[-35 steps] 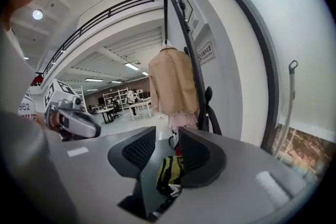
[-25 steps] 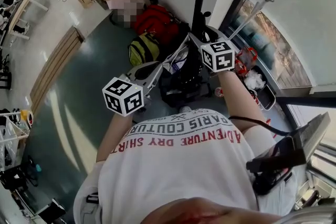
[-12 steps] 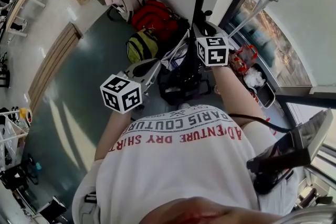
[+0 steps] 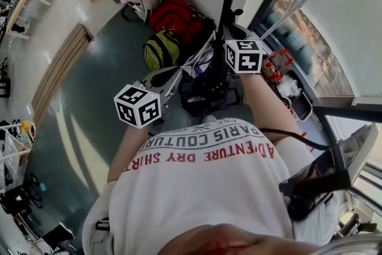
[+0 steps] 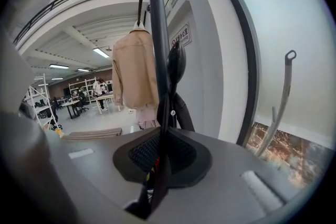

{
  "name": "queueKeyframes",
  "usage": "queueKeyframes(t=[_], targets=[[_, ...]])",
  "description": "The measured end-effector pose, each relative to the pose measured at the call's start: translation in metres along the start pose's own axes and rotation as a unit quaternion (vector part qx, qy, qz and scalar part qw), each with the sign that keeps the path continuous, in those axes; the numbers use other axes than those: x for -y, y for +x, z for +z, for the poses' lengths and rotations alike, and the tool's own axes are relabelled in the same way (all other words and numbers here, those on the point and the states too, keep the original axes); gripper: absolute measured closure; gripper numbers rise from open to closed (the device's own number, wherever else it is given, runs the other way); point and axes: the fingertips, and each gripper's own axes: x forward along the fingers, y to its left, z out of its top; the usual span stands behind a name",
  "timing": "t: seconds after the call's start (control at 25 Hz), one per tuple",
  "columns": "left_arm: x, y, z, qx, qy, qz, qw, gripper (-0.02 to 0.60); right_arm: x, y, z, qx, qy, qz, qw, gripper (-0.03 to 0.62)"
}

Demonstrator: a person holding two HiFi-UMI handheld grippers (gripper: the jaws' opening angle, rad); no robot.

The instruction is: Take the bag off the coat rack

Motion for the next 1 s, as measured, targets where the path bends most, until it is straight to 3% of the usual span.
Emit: queueKeyframes(t=[0.32, 0.8, 1.0], targets=[[0.006, -0.008, -0.007, -0.003, -0.004, 0.001, 1.0, 0.58, -0.009, -0.017, 0.009, 0.01, 0.041, 0.048, 0.998, 0.58], [0.015, -0.02, -0.004, 0.007, -0.003, -0.001, 1.0, 0.58, -0.016, -0.049, 0.06, 0.045, 0.066, 0.071, 0.994, 0.58], [0.014, -0.027, -0.002, 0.015, -0.007, 0.0, 0.9999, 0.58, -0.014, -0.073, 0.094, 0.088, 0.068, 0.076, 0.991, 0.58]])
